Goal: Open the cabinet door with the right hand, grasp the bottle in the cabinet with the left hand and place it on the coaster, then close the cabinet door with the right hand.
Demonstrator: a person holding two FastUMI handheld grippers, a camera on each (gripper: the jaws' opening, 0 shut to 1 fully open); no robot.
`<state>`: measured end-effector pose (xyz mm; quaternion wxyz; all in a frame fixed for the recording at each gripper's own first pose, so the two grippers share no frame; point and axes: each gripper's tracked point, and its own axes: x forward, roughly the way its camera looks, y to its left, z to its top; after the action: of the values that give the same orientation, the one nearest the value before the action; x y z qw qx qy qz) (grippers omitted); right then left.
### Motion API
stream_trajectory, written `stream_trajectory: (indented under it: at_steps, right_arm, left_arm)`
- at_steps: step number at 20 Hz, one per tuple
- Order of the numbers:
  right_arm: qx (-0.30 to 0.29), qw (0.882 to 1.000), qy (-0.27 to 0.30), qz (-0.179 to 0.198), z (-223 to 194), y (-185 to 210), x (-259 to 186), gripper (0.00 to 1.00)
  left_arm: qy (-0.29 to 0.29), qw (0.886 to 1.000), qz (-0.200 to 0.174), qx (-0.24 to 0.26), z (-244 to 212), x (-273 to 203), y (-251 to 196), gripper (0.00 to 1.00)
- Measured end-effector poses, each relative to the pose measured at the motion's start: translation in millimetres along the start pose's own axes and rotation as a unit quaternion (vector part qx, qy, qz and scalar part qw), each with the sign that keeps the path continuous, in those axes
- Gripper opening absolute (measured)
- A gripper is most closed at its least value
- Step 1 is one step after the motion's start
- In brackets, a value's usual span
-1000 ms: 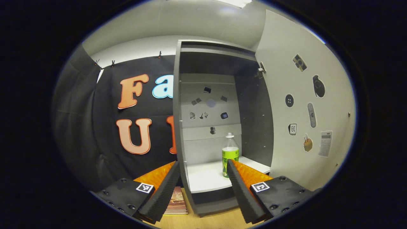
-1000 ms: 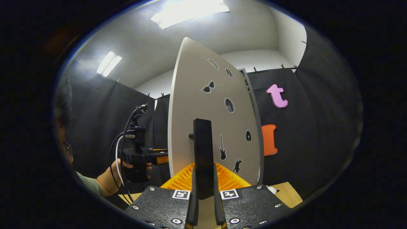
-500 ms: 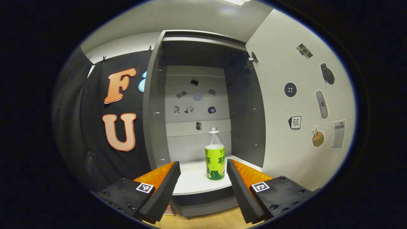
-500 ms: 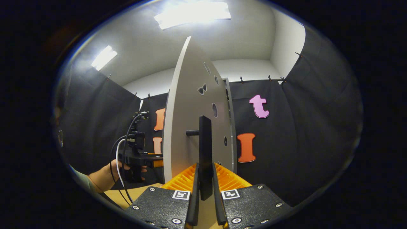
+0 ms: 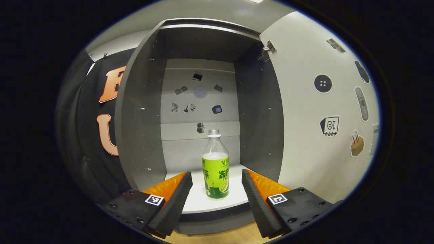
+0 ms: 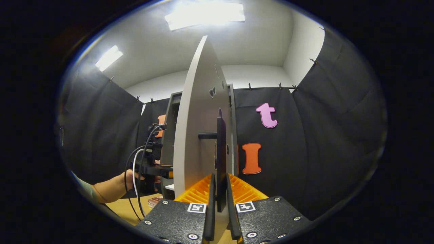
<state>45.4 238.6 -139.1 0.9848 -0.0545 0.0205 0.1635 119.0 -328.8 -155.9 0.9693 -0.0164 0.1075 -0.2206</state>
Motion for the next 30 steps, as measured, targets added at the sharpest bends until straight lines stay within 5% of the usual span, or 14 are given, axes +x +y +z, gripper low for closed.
stream_trajectory:
  at_steps: [5,7,14,21,24,30]
  right_arm:
    - [0.019,1.000,-0.006,-0.008,0,-7,0,0.18]
    - [0.026,1.000,-0.007,0.002,0,-13,0,0.29]
    - [0.027,0.999,-0.016,0.009,2,-23,0,0.45]
    - [0.035,0.999,-0.006,0.009,-1,-26,-2,0.48]
    - [0.032,0.999,-0.004,0.001,-2,-30,-5,0.57]
    - [0.024,1.000,-0.001,-0.013,-2,-32,-9,0.65]
  left_arm:
    - [-0.002,1.000,0.011,0.000,-8,34,-5,0.96]
    - [0.001,1.000,0.020,-0.005,-13,45,-3,0.96]
    - [0.013,0.999,0.048,-0.017,-25,86,7,0.96]
    - [0.029,0.998,0.052,-0.033,-40,121,16,0.96]
    - [0.030,0.998,0.053,-0.030,-40,120,18,0.84]
    - [0.019,0.999,0.029,-0.040,-22,82,12,0.82]
